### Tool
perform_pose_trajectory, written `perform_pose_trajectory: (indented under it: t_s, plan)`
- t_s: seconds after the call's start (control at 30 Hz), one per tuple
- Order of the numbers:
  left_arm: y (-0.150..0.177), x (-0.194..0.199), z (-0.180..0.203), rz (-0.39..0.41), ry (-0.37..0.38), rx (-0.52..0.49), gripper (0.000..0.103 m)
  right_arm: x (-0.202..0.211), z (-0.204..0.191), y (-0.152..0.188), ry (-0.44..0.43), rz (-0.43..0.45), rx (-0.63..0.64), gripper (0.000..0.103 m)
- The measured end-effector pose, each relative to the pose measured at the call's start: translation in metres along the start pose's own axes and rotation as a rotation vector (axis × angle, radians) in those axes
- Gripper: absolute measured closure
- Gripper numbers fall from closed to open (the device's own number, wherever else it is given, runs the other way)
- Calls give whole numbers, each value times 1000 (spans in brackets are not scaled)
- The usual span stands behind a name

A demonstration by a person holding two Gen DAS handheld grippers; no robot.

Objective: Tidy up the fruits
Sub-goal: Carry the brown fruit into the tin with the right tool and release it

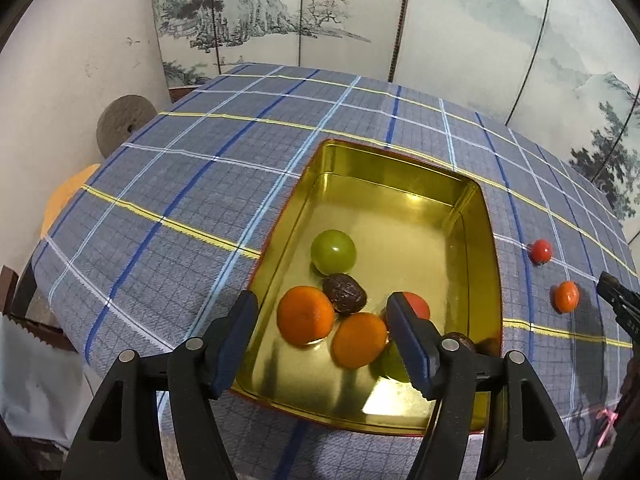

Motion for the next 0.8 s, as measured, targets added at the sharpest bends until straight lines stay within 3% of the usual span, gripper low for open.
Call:
perform_pose_trajectory:
  t_s: [0.57,0.8]
  plan:
    - [6,13,-28,20,-36,31,36,22,-197,-25,-306,17,186,66]
    - [13,13,-48,10,-66,62,36,13,-261,-17,-368,-7,271,66]
Point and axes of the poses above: each gripper's, at about its wrist camera, not at the fingertips, and x roughly against the way its jaws point, z to its right, y to its underside, the point moved 9 cm from there along -x, roughly the way its jaws point, and after that the axes turned 6 degrees about -x, right-handed, at the moved point
